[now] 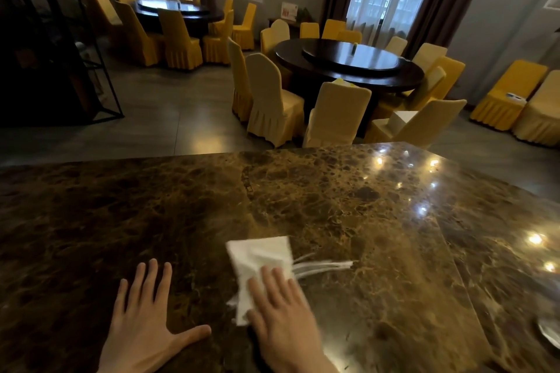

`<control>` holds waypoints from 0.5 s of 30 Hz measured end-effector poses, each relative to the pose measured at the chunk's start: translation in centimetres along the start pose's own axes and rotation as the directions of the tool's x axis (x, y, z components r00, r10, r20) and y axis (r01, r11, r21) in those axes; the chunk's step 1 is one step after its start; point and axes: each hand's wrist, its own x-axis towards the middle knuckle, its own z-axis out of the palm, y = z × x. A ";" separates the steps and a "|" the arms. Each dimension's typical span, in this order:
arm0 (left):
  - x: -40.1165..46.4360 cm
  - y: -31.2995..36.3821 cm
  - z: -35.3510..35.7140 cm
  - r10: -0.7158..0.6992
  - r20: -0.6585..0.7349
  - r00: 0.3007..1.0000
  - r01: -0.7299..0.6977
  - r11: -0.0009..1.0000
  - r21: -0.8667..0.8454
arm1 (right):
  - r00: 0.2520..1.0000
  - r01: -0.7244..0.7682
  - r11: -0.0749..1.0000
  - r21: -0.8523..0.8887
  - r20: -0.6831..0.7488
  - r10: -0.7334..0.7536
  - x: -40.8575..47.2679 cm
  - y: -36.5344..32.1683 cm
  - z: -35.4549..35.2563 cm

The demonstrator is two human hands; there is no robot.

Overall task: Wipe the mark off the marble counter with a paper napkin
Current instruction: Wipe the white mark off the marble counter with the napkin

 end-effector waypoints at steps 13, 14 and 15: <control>-0.4 0.4 -0.9 0.007 0.053 0.999 -0.008 1.000 0.013 | 0.999 -0.033 0.998 0.053 -0.037 0.035 -0.7 2.4 -0.5; -0.5 0.4 -1.0 0.010 0.055 0.998 -0.010 1.000 0.013 | 0.991 -0.119 0.991 0.059 -0.059 0.123 -0.7 3.9 -1.0; -0.5 0.4 -1.1 0.012 0.057 0.998 -0.013 1.000 0.014 | 0.975 -0.215 0.973 0.081 -0.043 0.219 -0.6 5.5 -1.4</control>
